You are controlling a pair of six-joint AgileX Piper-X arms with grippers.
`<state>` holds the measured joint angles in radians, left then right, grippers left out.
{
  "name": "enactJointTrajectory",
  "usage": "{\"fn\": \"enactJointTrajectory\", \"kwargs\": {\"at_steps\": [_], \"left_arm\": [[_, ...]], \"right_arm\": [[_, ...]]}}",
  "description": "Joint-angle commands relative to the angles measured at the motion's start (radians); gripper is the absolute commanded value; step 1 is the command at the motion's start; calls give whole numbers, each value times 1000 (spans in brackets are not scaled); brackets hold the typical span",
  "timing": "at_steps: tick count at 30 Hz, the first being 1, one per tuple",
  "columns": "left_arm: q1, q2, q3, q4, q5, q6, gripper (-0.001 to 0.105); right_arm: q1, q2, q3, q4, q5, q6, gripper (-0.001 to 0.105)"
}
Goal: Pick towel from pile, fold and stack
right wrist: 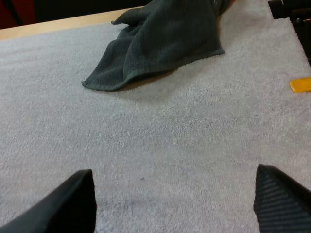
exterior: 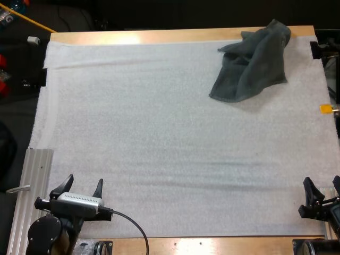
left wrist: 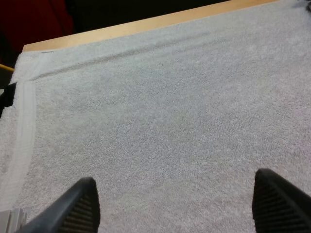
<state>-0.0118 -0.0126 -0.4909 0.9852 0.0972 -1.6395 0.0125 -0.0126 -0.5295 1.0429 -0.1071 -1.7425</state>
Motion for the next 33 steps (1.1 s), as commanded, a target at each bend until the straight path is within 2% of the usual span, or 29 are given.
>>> {"fn": "enactJointTrajectory", "kwargs": {"at_steps": [1,6,12,20,23,26,33], "left_arm": [[0,-139,-1,-12,-3,0,63],[0,-137,-4,-12,25,0,63],[0,-106,-51,-12,159,-4,63],[-54,-37,-121,-12,356,-27,63],[-75,-13,-138,-12,397,-37,63],[-79,9,-147,-12,456,-38,63],[-79,26,-147,-12,481,-64,63]], "right_arm": [[-4,-38,-4,-7,0,-10,66],[-4,-35,-4,-15,-2,-15,66],[-4,25,-49,24,-49,-9,66],[-4,131,-154,81,-235,-9,66],[-4,155,-184,83,-312,-9,66],[-4,173,-205,92,-344,-9,66],[-4,248,-210,76,-338,37,66]]}}
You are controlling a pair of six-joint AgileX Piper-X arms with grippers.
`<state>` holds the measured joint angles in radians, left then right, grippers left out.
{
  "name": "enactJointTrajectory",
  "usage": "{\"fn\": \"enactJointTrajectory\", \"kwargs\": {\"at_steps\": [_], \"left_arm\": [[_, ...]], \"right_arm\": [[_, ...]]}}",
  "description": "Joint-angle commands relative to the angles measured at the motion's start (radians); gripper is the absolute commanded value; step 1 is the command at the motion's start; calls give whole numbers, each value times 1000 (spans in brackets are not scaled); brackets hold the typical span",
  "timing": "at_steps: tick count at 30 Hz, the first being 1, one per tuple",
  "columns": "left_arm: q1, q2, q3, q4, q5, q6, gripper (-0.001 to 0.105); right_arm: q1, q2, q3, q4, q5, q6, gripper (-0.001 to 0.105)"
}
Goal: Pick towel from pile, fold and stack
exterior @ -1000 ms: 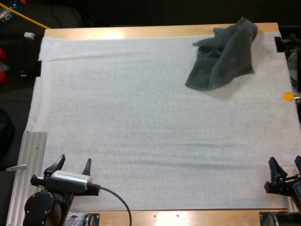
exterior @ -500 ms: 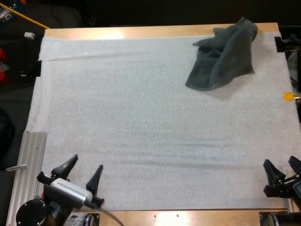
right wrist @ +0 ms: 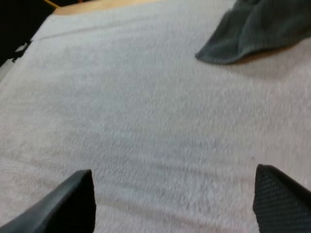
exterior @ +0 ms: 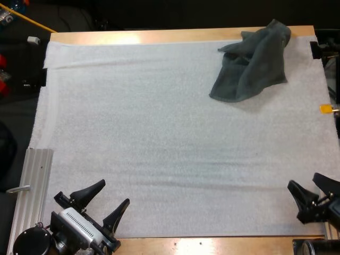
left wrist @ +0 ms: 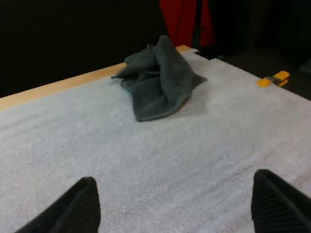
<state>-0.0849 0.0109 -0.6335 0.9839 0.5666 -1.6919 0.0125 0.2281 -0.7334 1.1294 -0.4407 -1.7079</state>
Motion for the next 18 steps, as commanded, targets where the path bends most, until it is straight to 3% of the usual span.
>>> {"fn": "enactJointTrajectory", "kwargs": {"at_steps": [1,9,18], "left_arm": [[-6,2,-4,-11,11,-13,63],[-6,2,-4,-11,11,-16,63],[-6,2,-4,-11,11,-32,63]], "right_arm": [[-4,31,-6,-22,-5,12,66],[-4,293,-10,-227,40,135,66],[74,622,-30,-509,28,366,66]]}}
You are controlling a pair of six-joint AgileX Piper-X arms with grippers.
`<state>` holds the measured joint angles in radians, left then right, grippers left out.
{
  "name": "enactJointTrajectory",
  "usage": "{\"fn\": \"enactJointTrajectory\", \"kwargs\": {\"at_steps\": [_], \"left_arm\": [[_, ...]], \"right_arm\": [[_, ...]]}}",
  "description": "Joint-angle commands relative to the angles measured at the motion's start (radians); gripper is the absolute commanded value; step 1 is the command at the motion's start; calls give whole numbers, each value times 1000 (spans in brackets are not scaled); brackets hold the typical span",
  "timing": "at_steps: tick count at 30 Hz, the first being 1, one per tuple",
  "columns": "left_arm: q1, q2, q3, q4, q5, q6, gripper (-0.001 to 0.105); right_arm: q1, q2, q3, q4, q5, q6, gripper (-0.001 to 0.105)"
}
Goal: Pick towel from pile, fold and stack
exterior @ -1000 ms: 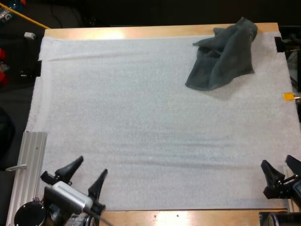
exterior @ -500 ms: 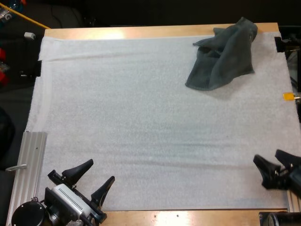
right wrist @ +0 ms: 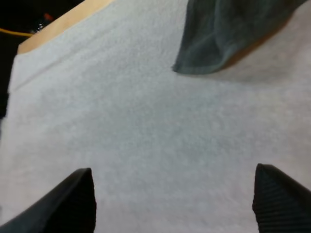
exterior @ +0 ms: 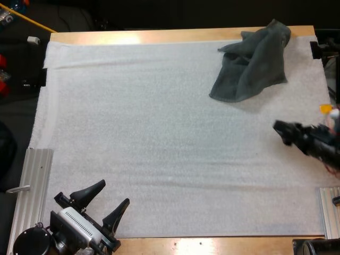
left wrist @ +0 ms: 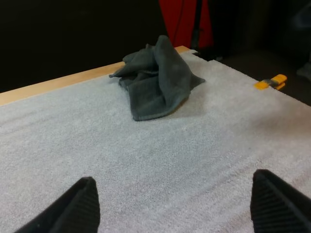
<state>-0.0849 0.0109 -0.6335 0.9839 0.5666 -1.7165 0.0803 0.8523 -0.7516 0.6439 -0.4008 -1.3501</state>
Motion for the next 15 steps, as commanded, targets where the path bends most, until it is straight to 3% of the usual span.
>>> {"fn": "enactJointTrajectory", "kwargs": {"at_steps": [1,7,15], "left_arm": [[-6,2,-4,-11,11,-8,63],[-6,2,-4,-11,11,-13,63],[-6,2,-4,-11,11,-13,63]], "right_arm": [[25,35,-19,-59,0,42,66],[114,242,-70,-192,132,209,66],[124,485,-147,-290,165,354,66]]}}
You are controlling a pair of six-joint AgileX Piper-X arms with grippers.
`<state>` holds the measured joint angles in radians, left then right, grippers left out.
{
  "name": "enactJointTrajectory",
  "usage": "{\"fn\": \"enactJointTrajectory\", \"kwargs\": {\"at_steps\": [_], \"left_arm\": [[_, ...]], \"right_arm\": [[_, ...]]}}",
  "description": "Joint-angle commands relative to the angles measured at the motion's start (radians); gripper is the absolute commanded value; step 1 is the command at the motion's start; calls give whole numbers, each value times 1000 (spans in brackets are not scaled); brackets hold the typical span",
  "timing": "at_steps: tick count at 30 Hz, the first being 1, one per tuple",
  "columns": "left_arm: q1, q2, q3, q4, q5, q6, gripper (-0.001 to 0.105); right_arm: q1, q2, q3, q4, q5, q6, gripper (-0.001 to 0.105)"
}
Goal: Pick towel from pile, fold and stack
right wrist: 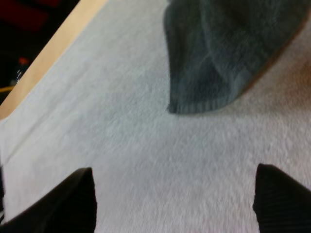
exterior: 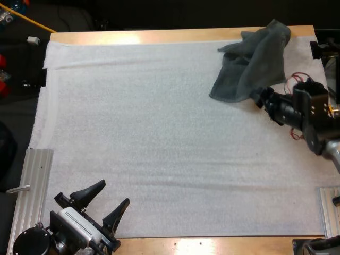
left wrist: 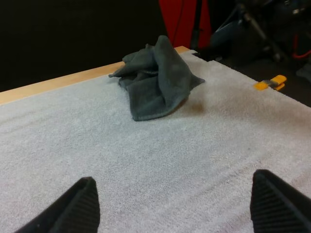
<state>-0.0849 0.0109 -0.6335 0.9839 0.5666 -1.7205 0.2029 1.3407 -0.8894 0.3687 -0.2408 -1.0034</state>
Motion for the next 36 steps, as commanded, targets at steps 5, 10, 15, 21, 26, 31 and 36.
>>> {"fn": "enactJointTrajectory", "kwargs": {"at_steps": [5,10,15,21,26,31,36], "left_arm": [[-6,2,-4,-11,11,-9,63],[-6,2,-4,-7,11,-9,63],[-6,2,-4,8,11,-9,63],[-6,2,-4,43,11,-9,63],[-6,2,-4,47,11,-9,63],[-6,2,-4,47,11,-9,63],[-6,2,-4,42,11,-9,63]], "right_arm": [[1,147,-42,-85,-3,71,66],[1,262,-52,-214,-3,145,66],[1,365,-58,-319,-6,212,66],[1,481,-79,-450,-10,289,60],[1,563,-137,-463,-17,320,55],[1,577,-164,-463,-33,313,21],[1,563,-164,-446,-33,262,0]]}}
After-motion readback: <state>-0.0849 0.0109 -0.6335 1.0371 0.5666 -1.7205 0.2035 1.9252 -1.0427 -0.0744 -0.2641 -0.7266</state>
